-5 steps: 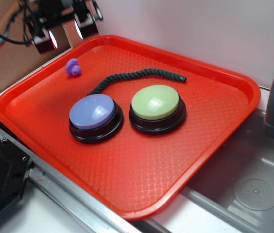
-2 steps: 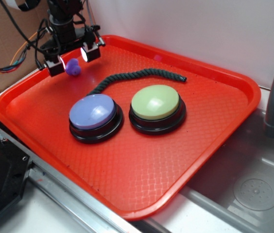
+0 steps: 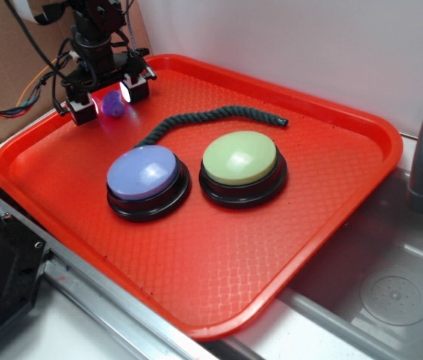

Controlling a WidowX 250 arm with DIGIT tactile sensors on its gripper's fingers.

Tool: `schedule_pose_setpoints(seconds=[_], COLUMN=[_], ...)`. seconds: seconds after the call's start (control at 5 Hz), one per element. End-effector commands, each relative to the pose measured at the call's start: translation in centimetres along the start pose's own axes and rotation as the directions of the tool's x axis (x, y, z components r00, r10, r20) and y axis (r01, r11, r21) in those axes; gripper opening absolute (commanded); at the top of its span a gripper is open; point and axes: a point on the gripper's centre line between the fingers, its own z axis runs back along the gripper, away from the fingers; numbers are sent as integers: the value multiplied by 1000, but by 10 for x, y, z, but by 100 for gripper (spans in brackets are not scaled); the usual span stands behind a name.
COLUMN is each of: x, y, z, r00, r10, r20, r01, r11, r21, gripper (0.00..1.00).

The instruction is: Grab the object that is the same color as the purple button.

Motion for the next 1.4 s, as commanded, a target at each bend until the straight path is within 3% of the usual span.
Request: schedule_pose_setpoints(seconds=[0.0, 0.2, 0.4, 0.6, 0.8, 1.0, 1.2], x=[15, 14, -4, -32, -56, -74, -90], y=[3, -2, -13, -11, 2, 16, 34], z=[23, 43, 92, 138, 181, 209, 228], r00=[999, 985, 909, 779, 666, 618, 593], r10=[-51, -160, -399, -608, -743, -786, -805], r20=[1, -60, -123, -153, -72, -7, 21], r01=[51, 154, 382, 558, 679, 718, 718], r11=[997, 985, 914, 784, 643, 568, 517], r21=[-50, -83, -140, -273, -356, -403, -466], gripper=[0, 0, 0, 0, 0, 0, 0])
